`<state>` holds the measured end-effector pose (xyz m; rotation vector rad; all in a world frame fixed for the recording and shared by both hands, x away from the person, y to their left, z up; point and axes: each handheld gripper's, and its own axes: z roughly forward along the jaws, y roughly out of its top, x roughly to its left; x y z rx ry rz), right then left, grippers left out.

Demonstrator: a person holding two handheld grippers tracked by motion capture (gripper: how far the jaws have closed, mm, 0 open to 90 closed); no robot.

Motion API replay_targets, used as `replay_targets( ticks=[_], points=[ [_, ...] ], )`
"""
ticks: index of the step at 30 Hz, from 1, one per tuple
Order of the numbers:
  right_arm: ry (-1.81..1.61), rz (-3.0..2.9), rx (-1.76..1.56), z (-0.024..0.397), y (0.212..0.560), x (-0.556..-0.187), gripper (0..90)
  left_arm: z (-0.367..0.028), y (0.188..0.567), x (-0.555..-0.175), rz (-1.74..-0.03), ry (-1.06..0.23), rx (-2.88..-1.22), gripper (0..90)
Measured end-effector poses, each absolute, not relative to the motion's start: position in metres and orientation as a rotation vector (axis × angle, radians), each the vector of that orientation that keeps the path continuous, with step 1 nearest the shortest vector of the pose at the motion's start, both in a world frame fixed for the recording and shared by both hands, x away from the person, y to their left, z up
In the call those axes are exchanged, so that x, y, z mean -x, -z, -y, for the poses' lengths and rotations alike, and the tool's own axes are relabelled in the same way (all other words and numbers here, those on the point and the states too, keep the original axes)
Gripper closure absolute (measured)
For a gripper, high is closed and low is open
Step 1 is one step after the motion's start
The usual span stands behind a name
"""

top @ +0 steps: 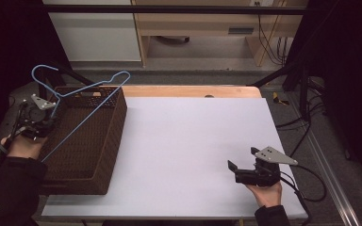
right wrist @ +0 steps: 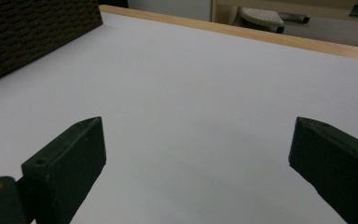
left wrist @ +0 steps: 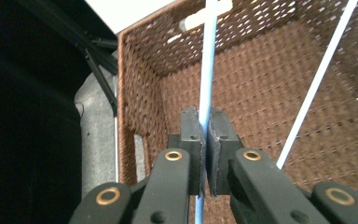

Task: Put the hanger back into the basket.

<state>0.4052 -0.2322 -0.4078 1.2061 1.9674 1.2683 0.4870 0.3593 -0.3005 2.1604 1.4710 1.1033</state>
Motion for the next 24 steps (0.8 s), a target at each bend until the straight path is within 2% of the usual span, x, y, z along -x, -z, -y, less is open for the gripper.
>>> replay_targets(
  ticks=[11,24],
  points=[
    [-1.262,-1.968,-1.207,0.232,0.408,-0.406,4.3,-0.378,0.330,-0.492,-1.565,-1.109,-2.193,86.3],
    [-1.266,-1.970,-1.209,0.231,0.409,-0.406,4.3,-0.382,0.364,-0.499,-1.650,-1.077,-2.308,86.2]
  ],
)
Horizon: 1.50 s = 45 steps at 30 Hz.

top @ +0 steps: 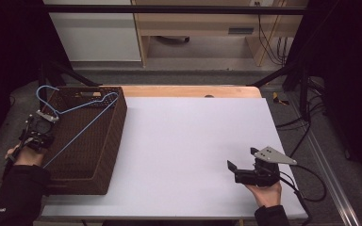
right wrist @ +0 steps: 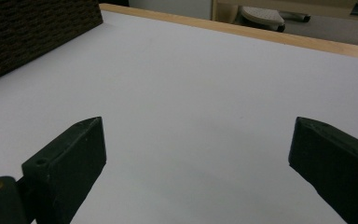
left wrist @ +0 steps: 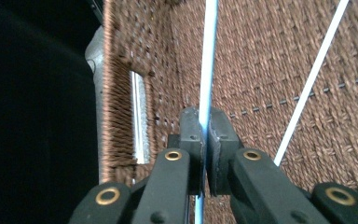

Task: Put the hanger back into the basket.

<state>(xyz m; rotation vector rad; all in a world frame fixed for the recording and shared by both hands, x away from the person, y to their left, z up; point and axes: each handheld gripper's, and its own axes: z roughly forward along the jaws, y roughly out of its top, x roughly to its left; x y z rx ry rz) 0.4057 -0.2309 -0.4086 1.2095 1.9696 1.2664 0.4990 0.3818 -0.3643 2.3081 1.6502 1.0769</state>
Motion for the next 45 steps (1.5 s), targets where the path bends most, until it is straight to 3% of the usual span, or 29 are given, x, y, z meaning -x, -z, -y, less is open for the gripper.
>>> replay_targets(
  ticks=[10,16,27,37,45],
  points=[
    [-1.264,-1.968,-1.208,0.232,0.408,-0.406,4.3,-0.381,0.379,-0.501,-1.663,-0.913,-2.335,83.0],
    [-1.272,-1.963,-1.211,0.232,0.407,-0.405,4.3,-0.382,0.361,-0.485,-1.572,-0.875,-2.201,68.8],
    [-1.298,-1.953,-1.197,0.234,0.406,-0.405,4.0,-0.358,0.346,-0.435,-1.215,-0.793,-1.861,44.2],
    [-1.329,-1.958,-1.177,0.233,0.406,-0.405,2.9,-0.327,0.354,-0.409,-0.971,-0.612,-1.785,27.2],
    [-1.346,-1.960,-1.161,0.234,0.405,-0.403,2.4,-0.303,0.367,-0.396,-0.876,-0.558,-1.826,13.7]
  ],
)
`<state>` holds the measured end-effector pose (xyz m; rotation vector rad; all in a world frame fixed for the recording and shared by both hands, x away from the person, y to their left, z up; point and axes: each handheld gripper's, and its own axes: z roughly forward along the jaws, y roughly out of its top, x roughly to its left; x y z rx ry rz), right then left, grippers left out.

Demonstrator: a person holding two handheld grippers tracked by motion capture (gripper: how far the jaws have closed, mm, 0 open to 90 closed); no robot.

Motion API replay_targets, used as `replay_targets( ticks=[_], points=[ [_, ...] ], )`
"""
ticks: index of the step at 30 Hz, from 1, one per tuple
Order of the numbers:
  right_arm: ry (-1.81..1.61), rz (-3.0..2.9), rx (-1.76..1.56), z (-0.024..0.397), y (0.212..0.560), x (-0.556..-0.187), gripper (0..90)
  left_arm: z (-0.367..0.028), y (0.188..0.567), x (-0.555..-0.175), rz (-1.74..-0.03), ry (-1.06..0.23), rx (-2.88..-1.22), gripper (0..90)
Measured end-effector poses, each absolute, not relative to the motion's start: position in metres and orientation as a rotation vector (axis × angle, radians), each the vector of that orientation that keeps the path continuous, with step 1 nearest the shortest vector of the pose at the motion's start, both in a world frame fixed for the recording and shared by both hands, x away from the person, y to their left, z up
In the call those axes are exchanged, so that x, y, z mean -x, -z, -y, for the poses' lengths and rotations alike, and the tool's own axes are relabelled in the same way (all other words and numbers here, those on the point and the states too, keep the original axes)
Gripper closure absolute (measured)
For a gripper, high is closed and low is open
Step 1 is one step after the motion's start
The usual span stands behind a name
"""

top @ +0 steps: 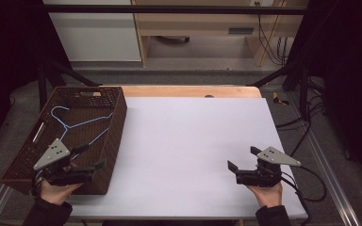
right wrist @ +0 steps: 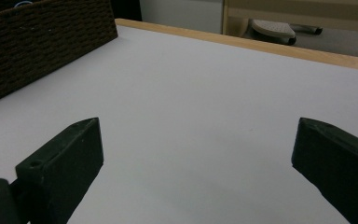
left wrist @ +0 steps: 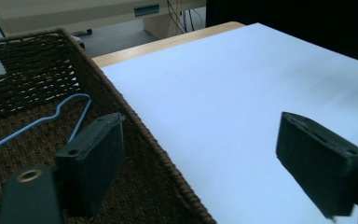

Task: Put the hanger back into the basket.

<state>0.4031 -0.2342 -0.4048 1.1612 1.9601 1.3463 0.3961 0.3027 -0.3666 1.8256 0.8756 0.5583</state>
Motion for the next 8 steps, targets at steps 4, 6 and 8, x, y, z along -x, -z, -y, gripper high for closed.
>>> replay_targets(
  ticks=[4,6,8],
  points=[
    [-1.360,-1.969,-1.149,0.235,0.404,-0.402,2.1,-0.295,0.373,-0.393,-0.857,-0.546,-1.840,9.6],
    [-1.370,-1.973,-1.140,0.235,0.404,-0.402,2.1,-0.292,0.376,-0.394,-0.860,-0.552,-1.854,8.6],
    [-1.374,-1.978,-1.139,0.235,0.404,-0.401,2.1,-0.290,0.379,-0.395,-0.868,-0.555,-1.859,8.3]
  ],
)
